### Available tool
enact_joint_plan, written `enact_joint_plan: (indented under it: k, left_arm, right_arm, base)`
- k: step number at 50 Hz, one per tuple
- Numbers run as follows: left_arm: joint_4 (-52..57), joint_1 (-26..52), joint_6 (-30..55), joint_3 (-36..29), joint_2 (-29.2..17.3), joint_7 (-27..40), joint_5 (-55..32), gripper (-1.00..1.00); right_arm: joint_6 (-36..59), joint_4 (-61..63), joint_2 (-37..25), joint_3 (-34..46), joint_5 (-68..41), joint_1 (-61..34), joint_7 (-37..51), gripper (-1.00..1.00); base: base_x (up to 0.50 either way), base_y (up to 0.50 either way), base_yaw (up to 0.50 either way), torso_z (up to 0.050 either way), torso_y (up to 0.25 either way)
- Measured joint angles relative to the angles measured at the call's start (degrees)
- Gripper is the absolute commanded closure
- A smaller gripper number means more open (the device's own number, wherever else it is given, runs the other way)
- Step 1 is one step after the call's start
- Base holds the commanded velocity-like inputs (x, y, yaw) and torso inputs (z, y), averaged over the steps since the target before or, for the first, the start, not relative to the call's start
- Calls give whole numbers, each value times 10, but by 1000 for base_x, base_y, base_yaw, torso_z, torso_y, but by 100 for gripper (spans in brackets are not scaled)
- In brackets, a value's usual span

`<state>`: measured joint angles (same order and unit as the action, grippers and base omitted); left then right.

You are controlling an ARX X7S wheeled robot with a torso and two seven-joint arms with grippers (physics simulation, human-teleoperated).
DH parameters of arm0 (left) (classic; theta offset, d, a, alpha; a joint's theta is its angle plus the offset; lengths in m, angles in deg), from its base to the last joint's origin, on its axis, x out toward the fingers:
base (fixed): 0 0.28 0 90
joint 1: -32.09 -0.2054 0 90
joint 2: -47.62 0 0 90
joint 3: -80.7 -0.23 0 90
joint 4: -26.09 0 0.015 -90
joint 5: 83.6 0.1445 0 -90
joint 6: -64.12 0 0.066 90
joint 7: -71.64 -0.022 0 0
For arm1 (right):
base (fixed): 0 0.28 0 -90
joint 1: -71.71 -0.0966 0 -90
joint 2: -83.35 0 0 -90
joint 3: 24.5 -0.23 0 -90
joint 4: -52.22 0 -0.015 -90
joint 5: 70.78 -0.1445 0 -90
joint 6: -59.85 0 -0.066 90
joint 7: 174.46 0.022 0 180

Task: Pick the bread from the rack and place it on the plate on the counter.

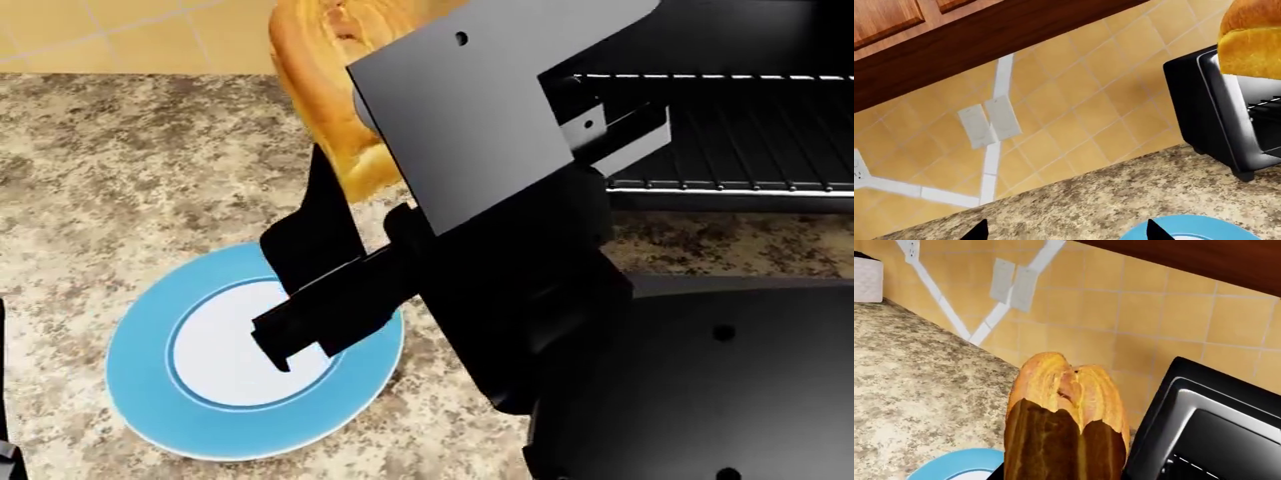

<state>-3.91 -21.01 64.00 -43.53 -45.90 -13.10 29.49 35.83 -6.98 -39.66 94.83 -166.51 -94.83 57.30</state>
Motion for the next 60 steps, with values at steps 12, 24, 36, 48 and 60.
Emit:
enact_joint_plan:
  k: [12, 24, 36, 48, 60]
  left_arm:
    - [0, 0, 0, 1, 1, -13, 11, -100]
    - [0, 4, 1, 9, 0, -28, 20, -100]
    - [0, 7, 1, 15, 0, -42, 30, -100]
    - [0, 6, 1, 14, -3, -44, 36, -100]
    - [0, 5, 1, 13, -4, -44, 38, -100]
  right_arm:
    - [9, -41, 24, 37, 37, 10, -49, 100]
    - [10, -103, 61, 84, 92, 20, -119, 100]
    - [-1, -157, 88, 118, 133, 32, -173, 100]
    - [-18, -207, 107, 142, 164, 45, -221, 100]
    - [-34, -260, 125, 163, 193, 45, -268, 100]
  base:
    - [0, 0, 0, 0, 0]
    - [0, 0, 0, 0, 0]
    - [0, 0, 0, 0, 0]
    - [0, 0, 0, 0, 0]
    - [0, 0, 0, 0, 0]
